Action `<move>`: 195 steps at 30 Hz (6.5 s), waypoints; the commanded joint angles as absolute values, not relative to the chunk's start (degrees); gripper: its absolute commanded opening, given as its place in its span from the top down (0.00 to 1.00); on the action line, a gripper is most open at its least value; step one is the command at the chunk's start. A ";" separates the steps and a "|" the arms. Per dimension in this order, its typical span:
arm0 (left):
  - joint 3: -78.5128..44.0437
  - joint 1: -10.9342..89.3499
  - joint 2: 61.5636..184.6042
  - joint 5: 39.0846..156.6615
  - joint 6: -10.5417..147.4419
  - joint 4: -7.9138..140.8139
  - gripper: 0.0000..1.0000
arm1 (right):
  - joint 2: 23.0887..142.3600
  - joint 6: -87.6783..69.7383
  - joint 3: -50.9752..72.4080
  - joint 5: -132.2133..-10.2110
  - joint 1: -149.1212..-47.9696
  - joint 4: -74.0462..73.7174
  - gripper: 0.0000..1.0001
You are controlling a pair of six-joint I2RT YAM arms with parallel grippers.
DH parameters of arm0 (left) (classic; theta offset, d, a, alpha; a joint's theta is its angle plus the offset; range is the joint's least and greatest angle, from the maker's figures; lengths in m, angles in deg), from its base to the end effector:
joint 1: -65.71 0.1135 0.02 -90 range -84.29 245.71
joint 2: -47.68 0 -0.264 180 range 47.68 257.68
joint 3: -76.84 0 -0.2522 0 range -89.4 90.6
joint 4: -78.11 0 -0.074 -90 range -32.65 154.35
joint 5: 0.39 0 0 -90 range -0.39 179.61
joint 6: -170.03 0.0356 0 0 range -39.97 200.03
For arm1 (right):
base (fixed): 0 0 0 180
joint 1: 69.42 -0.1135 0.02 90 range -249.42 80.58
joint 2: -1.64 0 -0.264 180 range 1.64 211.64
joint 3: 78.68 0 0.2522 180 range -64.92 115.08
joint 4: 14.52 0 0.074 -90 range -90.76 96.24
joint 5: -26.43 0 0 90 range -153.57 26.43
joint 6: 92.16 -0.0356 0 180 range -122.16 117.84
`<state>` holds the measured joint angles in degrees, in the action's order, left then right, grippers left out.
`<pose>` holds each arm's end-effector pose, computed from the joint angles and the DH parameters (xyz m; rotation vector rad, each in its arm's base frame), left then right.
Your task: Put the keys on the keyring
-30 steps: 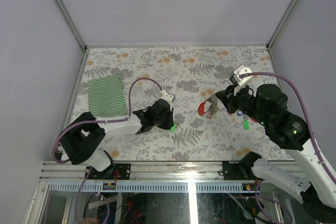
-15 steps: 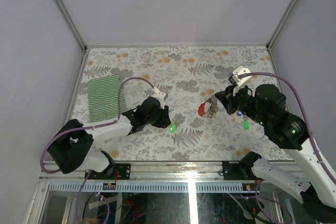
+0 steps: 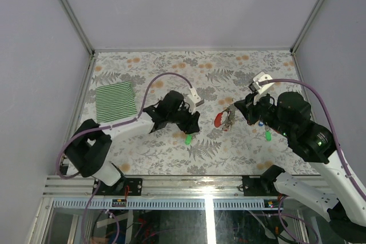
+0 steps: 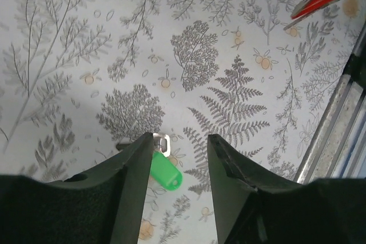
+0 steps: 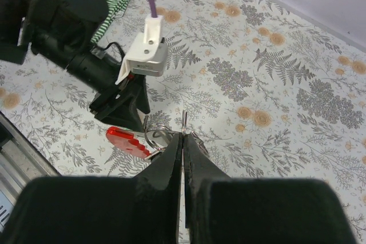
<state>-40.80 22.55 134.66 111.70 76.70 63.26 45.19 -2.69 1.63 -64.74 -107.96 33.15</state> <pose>0.2228 -0.2273 0.2041 0.9984 2.1238 -0.8544 0.1077 0.0868 0.4256 -0.5970 1.6870 0.5113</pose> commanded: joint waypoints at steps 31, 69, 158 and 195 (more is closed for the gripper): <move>-23.50 28.88 154.85 131.74 101.34 41.67 0.52 | 43.83 -4.09 3.58 -66.50 -107.74 31.41 1.00; -36.00 28.61 136.47 125.48 84.26 57.88 1.00 | 43.22 -4.06 2.90 -66.90 -107.74 30.95 0.99; -38.86 20.79 141.79 97.88 63.68 62.78 0.57 | 43.82 -4.00 2.43 -67.26 -107.74 31.54 0.97; -38.10 19.29 146.36 98.62 66.04 62.15 0.91 | 45.41 -3.39 3.89 -68.80 -107.74 32.02 0.97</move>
